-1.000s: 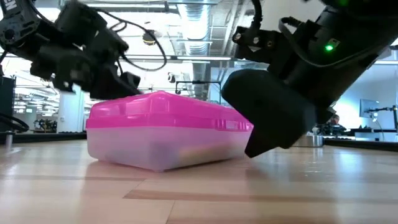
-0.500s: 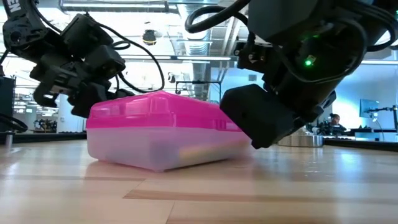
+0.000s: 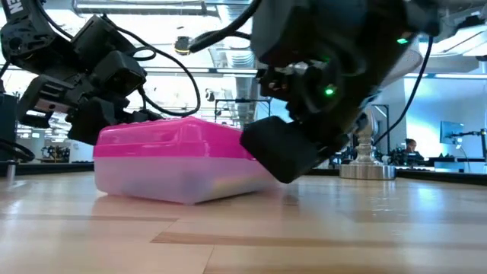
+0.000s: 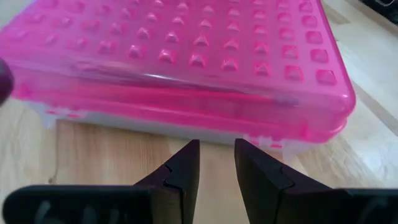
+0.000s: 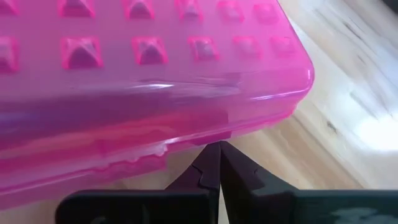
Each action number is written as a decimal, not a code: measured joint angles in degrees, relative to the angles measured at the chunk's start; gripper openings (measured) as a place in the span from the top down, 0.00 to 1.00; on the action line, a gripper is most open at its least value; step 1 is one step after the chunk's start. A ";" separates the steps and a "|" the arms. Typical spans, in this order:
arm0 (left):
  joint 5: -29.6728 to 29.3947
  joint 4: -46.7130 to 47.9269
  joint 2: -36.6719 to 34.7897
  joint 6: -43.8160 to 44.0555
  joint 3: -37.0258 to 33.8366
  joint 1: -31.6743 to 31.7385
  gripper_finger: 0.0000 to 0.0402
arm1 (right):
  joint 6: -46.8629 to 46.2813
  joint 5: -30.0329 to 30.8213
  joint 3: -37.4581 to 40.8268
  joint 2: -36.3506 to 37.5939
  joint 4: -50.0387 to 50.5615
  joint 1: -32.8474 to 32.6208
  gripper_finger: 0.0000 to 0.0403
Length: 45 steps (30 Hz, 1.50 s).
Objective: Pick & place school supplies into a supply box
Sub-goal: Close the pink supply box
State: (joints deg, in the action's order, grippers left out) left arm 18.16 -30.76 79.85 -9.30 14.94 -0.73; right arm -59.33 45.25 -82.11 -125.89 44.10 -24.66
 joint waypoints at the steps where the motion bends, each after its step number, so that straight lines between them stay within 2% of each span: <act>1: -0.15 0.41 0.00 0.01 0.00 0.00 0.76 | 1.12 -0.02 0.00 0.00 -0.65 0.42 1.00; 8: -0.63 1.95 0.00 1.05 -0.05 0.00 0.76 | 6.96 -0.11 0.00 0.00 -3.04 2.40 1.00; 21: -0.73 1.95 0.00 1.57 -0.28 -3.72 0.76 | 11.92 -0.17 0.00 0.15 -3.05 4.96 1.00; 31: -0.43 0.92 0.02 1.57 -0.37 -4.23 0.76 | 15.71 -0.34 0.00 0.72 -2.81 7.08 1.00; 45: -0.38 -0.23 0.04 1.58 -0.39 -6.88 0.76 | 16.58 -1.24 0.11 1.18 -2.46 8.76 1.00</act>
State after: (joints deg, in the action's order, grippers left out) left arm 17.79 -30.99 79.90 -7.72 14.55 -7.62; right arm -42.75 44.02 -82.00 -124.70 41.64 -15.90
